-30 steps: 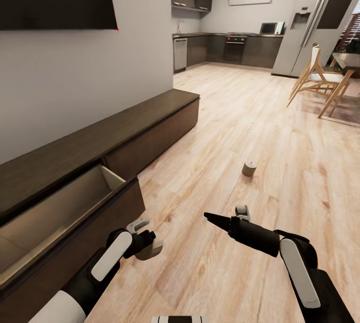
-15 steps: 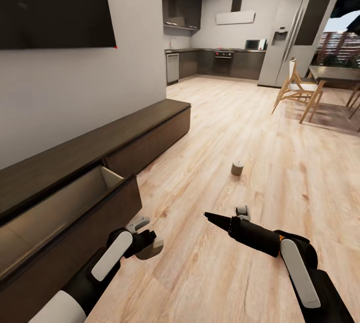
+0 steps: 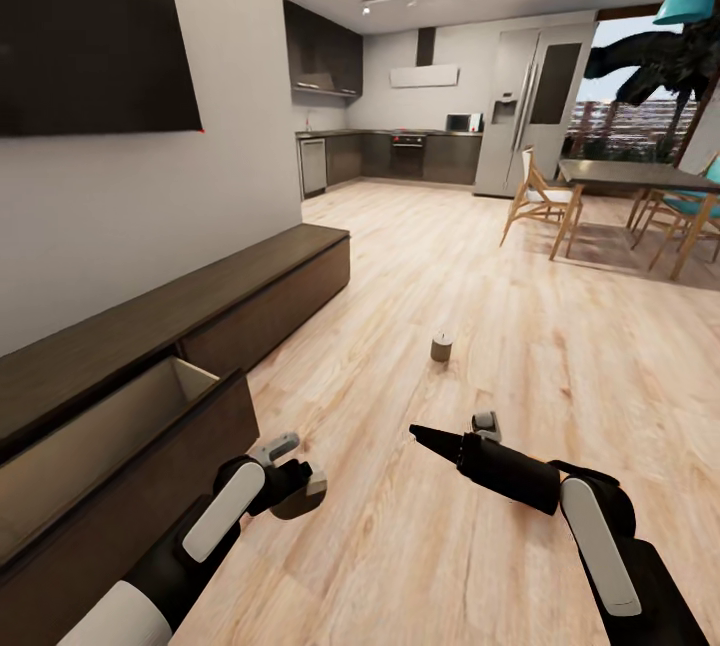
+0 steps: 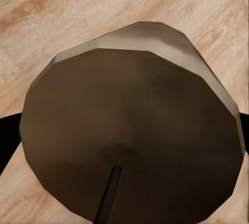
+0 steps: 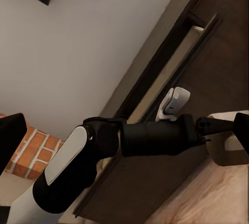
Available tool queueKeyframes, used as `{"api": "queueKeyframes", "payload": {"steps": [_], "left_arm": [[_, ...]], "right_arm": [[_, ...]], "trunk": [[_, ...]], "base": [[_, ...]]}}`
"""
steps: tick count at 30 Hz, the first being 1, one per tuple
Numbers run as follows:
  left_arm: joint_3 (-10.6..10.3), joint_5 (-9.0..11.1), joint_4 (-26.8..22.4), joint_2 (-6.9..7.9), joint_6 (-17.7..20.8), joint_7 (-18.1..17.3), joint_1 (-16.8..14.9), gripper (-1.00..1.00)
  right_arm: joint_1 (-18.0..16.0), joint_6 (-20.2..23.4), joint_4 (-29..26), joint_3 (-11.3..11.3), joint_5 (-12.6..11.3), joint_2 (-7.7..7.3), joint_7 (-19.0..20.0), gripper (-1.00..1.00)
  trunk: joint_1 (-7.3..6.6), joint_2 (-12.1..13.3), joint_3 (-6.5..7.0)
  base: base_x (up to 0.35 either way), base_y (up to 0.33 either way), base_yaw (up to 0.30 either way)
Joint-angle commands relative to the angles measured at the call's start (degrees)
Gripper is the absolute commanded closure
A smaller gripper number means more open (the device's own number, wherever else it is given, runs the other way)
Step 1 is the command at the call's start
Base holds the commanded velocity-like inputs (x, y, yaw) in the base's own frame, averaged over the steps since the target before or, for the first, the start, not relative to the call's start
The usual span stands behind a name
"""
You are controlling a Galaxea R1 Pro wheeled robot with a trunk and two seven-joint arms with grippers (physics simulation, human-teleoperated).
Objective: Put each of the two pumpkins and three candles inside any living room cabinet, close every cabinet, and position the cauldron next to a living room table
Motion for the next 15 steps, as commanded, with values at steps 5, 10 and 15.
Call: {"api": "queueKeyframes", "payload": {"steps": [5,10,15], "left_arm": [[-0.1,0.3,-0.1,0.06,0.2,0.3,0.0,1.00],[-0.1,0.3,-0.1,0.05,0.2,0.3,0.0,1.00],[-0.2,0.3,-0.4,0.04,0.2,0.3,0.0,1.00]], "right_arm": [[-0.1,0.2,0.0,0.0,-1.0,-0.05,0.3,-1.00],[0.0,0.2,0.6,0.0,-2.0,-0.06,0.2,-1.00],[0.0,0.1,1.8,0.0,-2.1,-0.07,0.2,-1.00]], "trunk": [[-0.14,0.0,1.40],[-0.19,0.1,2.19],[-0.19,0.1,2.54]], "base": [[-0.001,0.000,-0.209],[0.000,0.000,-0.209],[0.000,0.000,-0.209]]}}
